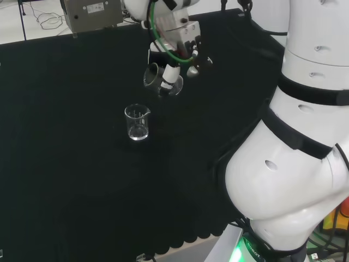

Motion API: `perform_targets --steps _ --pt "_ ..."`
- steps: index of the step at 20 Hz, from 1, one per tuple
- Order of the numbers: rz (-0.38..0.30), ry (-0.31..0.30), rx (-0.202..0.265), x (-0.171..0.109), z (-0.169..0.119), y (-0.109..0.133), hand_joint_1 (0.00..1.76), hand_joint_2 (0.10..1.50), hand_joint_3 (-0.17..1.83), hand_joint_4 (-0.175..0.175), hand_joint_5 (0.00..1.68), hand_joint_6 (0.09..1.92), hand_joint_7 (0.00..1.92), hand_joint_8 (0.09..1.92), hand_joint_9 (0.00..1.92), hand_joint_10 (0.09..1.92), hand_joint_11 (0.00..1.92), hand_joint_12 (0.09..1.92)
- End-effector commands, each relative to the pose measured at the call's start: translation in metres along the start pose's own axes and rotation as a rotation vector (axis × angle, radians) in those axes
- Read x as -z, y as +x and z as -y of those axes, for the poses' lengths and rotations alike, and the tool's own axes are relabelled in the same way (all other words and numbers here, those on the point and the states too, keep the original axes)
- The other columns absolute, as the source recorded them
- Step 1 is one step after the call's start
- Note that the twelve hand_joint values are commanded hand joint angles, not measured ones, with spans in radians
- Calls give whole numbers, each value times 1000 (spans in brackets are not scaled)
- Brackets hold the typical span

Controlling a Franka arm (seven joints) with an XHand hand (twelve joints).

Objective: Place the beaker back on the table.

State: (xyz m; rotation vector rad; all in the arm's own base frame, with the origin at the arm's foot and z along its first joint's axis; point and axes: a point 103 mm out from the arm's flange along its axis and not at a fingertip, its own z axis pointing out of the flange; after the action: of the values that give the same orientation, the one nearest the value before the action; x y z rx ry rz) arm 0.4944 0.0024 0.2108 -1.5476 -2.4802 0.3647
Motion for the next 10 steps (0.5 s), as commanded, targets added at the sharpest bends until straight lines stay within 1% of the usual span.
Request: perform_targets --steps 1,5,10 --pt "-78 -77 13 -13 -4 -25 1320 656 589 -175 1352 464 1420 411 1743 87 1340 698" --pt "-142 -115 27 -25 -11 -39 1319 664 577 -175 1347 472 1413 419 1736 87 1338 701" --pt "-261 -167 46 -48 -24 -60 1318 675 561 -175 1339 480 1405 430 1724 87 1336 706"
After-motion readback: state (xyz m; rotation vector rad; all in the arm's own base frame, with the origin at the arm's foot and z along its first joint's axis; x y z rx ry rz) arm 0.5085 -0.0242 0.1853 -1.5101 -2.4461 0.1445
